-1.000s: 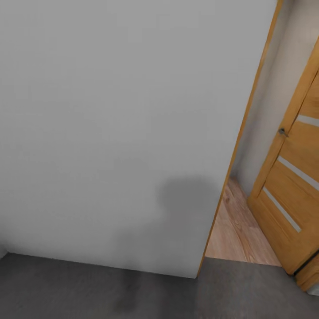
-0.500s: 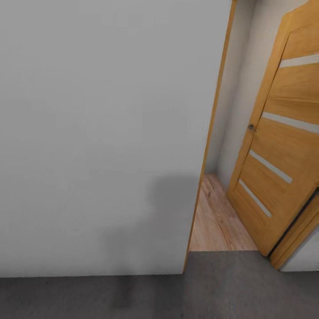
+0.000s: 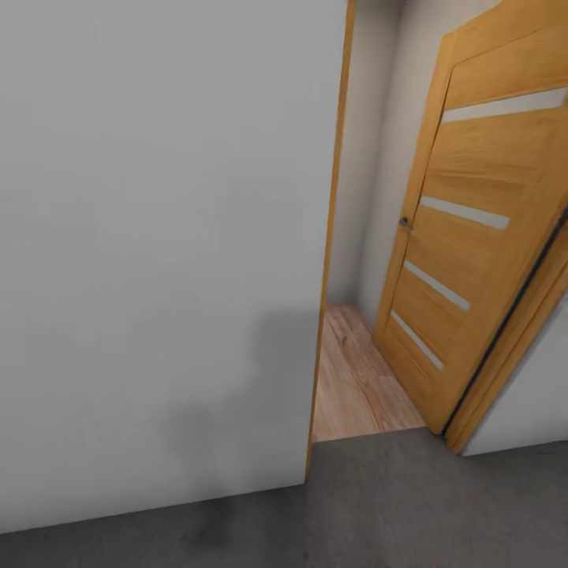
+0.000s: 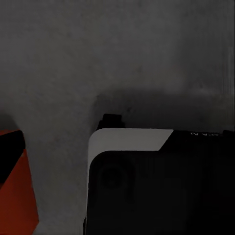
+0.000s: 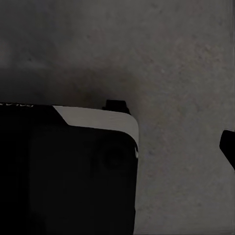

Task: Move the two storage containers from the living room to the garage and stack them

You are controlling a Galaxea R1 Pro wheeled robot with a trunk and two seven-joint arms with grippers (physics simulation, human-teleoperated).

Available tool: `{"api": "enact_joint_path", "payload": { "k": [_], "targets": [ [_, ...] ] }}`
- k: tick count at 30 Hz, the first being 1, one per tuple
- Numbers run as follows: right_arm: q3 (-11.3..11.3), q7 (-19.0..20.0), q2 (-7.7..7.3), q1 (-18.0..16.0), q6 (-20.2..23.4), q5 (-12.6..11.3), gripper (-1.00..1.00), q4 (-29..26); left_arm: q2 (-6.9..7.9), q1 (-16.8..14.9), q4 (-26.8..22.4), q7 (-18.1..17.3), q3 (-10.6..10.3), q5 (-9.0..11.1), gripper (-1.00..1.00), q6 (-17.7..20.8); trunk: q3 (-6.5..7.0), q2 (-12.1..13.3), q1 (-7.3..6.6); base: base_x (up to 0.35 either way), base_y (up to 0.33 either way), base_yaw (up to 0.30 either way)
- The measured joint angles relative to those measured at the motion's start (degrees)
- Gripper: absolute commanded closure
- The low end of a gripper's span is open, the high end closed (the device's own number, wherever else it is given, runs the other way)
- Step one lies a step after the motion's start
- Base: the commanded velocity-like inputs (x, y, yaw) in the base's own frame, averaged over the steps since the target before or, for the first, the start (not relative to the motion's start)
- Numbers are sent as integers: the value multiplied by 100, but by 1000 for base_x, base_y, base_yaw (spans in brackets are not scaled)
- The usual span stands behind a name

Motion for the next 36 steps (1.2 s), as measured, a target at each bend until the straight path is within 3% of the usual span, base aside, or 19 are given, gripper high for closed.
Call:
{"api": "enact_joint_path", "payload": {
  "k": [2,5,36],
  "targets": [
    [0,-2,2,2,0,0,-100,0,-1,0,0,-320,0,-3,-100,8,0,0,0,0,0,-261],
    [0,-1,3,2,0,0,-100,0,-7,4,0,-379,-2,-3,-100,4,0,0,0,0,0,-261],
    [0,-3,-6,-2,0,0,-100,0,-37,96,0,-400,-9,-53,-100,-37,0,0,0,0,0,-244]
  ]
}}
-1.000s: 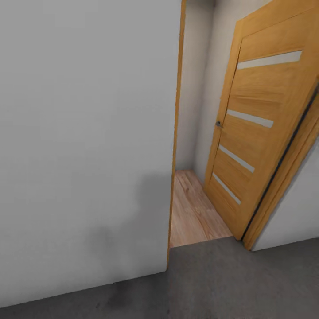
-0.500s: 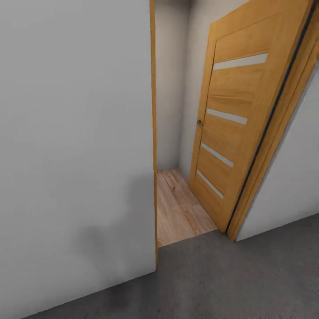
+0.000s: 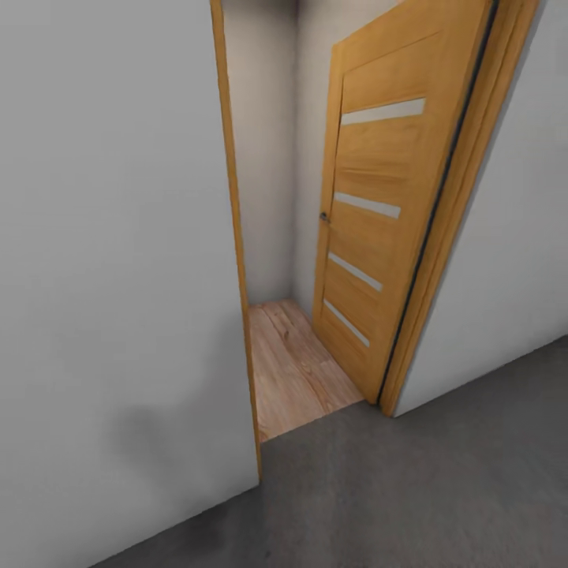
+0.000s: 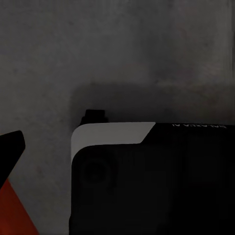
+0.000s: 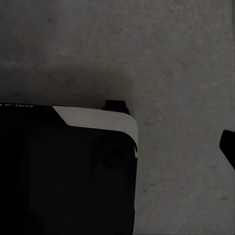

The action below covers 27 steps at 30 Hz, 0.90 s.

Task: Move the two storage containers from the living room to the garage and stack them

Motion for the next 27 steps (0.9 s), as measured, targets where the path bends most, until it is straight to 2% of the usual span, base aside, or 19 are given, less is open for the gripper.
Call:
{"api": "enact_joint_path", "payload": {
  "k": [6,27],
  "targets": [
    [-5,0,-9,1,2,-5,-100,0,1,1,0,1,0,1,-100,-1,0,0,0,0,0,-76],
    [0,0,0,-3,5,2,-100,0,3,1,-1,1,0,-6,-100,-8,0,0,0,0,0,-2]
  ]
}}
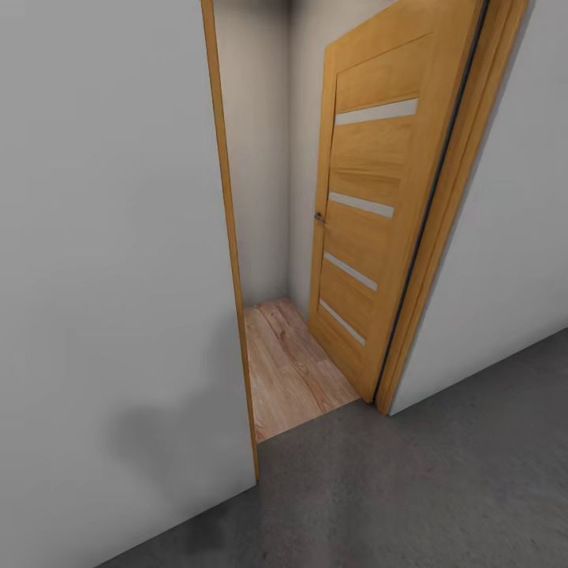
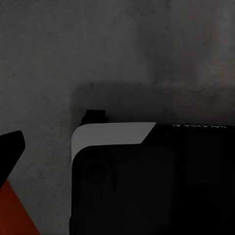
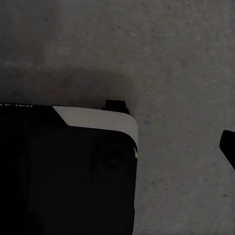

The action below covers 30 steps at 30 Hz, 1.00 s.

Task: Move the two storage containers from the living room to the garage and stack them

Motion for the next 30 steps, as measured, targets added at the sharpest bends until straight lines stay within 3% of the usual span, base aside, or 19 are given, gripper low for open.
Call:
{"api": "enact_joint_path", "payload": {
  "k": [30],
  "targets": [
    [0,-52,11,2,5,8,-100,0,24,0,1,0,0,32,-100,3,0,0,0,0,0,0]
  ]
}}
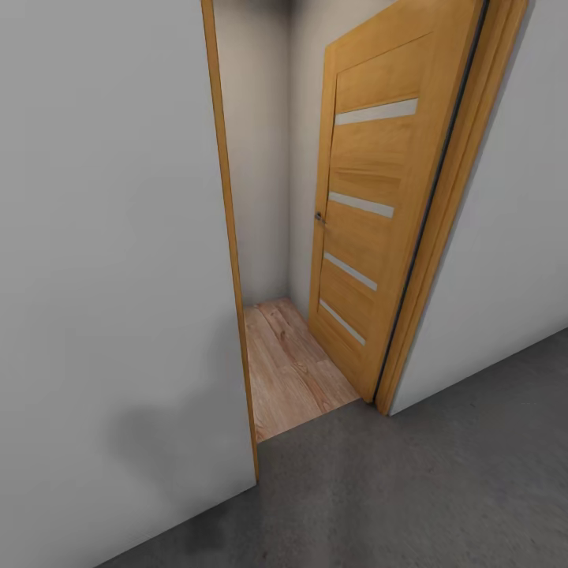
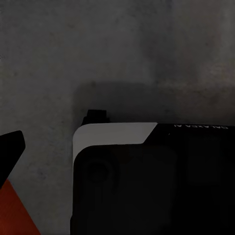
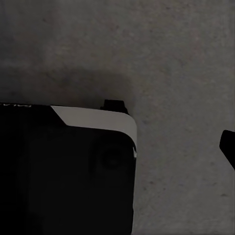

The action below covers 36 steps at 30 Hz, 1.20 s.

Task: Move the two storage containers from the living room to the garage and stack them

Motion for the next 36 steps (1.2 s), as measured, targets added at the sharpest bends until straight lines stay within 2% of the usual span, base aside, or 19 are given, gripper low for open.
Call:
{"api": "enact_joint_path", "payload": {
  "k": [6,18,36],
  "targets": [
    [6,5,9,-3,-6,13,-100,0,2,0,-2,0,0,-3,-100,5,0,0,-2,79,0,0],
    [1,7,15,-2,-41,4,-100,0,-5,0,0,0,0,-21,-100,5,2,-1,-3,297,-74,-19],
    [2,16,31,0,-36,-1,-100,0,-9,0,0,0,0,-22,-100,5,50,0,-3,280,-101,-215]
  ]
}}
